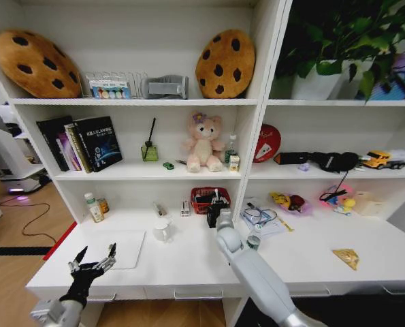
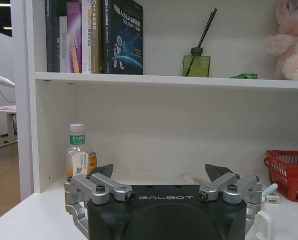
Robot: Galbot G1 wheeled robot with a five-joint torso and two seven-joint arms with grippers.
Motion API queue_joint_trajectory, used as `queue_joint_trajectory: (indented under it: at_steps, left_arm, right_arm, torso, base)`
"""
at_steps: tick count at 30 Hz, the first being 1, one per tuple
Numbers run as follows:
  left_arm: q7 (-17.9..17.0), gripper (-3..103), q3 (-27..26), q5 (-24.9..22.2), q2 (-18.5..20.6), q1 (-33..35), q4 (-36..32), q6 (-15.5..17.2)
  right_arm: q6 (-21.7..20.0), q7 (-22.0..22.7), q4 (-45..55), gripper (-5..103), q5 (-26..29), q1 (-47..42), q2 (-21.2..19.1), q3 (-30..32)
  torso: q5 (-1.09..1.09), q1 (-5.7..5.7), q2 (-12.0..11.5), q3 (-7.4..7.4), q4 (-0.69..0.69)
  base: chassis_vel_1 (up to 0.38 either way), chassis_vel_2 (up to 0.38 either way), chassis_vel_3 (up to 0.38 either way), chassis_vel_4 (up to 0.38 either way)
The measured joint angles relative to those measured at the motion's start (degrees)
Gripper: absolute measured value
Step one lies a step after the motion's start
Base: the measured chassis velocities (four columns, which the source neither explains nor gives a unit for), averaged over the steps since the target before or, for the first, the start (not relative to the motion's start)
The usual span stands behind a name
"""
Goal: Organize the objects on the table.
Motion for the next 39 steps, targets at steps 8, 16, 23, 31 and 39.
queue_joint_trajectory:
  at_steps: [8,16,23,31,39]
  left_arm:
    - [0.00,100,-0.01,0.00,0.00,0.00,0.00,0.00]
    - [0.00,100,-0.01,0.00,0.00,0.00,0.00,0.00]
    - [0.00,100,-0.01,0.00,0.00,0.00,0.00,0.00]
    - [0.00,100,-0.01,0.00,0.00,0.00,0.00,0.00]
    - [0.00,100,-0.01,0.00,0.00,0.00,0.00,0.00]
  right_arm:
    - [4.91,-2.64,-9.84,12,-1.98,2.60,2.21,0.22]
    - [5.37,-2.63,-11.81,12,-1.83,2.15,3.50,-0.07]
    - [5.44,-2.52,-12.86,12,-1.40,1.93,4.13,-0.60]
    - [6.02,-2.59,-14.73,12,-1.30,2.30,4.54,-0.86]
    - [5.95,-1.81,-13.85,20,-1.80,1.23,4.35,-1.62]
  torso:
    - [0.00,0.00,0.00,0.00,-0.01]
    - [-0.01,-0.01,0.01,-0.01,-0.01]
    - [-0.01,-0.01,0.01,-0.01,0.00]
    - [-0.01,-0.01,0.01,-0.01,0.00]
    - [0.00,-0.01,0.01,-0.01,-0.01]
  base:
    - [0.000,0.000,0.000,0.000]
    - [0.000,0.000,0.000,0.000]
    - [0.000,0.000,0.000,0.000]
    - [0.000,0.000,0.000,0.000]
    - [0.000,0.000,0.000,0.000]
